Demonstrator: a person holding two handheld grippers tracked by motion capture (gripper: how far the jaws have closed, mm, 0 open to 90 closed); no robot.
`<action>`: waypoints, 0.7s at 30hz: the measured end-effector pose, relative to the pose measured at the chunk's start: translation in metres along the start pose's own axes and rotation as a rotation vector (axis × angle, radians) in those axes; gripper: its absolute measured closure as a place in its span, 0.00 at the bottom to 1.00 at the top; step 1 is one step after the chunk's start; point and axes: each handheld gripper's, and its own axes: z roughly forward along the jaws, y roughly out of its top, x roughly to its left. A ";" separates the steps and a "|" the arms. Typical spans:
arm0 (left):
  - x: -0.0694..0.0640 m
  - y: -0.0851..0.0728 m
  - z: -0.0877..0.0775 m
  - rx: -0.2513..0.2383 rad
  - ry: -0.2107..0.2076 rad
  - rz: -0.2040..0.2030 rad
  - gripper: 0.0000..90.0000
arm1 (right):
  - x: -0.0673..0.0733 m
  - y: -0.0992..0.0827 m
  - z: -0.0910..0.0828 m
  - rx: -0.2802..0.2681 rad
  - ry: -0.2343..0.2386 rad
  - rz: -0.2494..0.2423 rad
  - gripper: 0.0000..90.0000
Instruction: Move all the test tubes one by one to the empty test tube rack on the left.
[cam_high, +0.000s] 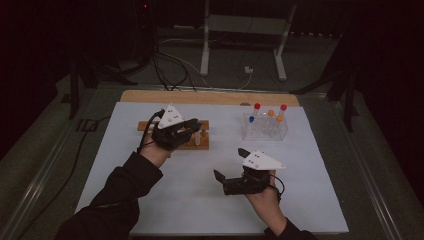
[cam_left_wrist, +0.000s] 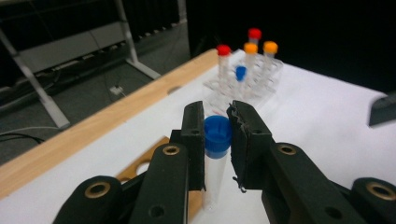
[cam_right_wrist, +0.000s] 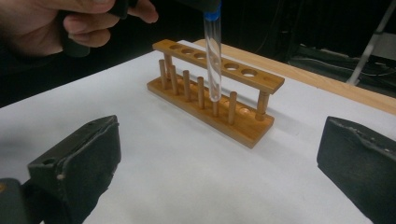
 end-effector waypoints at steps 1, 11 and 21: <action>0.001 0.001 0.001 -0.004 0.003 -0.010 0.86 | 0.000 0.000 0.000 0.000 0.000 0.000 0.00; 0.018 0.015 0.007 -0.032 0.056 -0.028 0.86 | -0.002 0.000 -0.002 -0.009 0.002 0.003 0.00; 0.039 0.022 0.019 -0.046 0.112 -0.060 0.86 | -0.004 0.001 -0.004 -0.025 0.011 0.008 0.00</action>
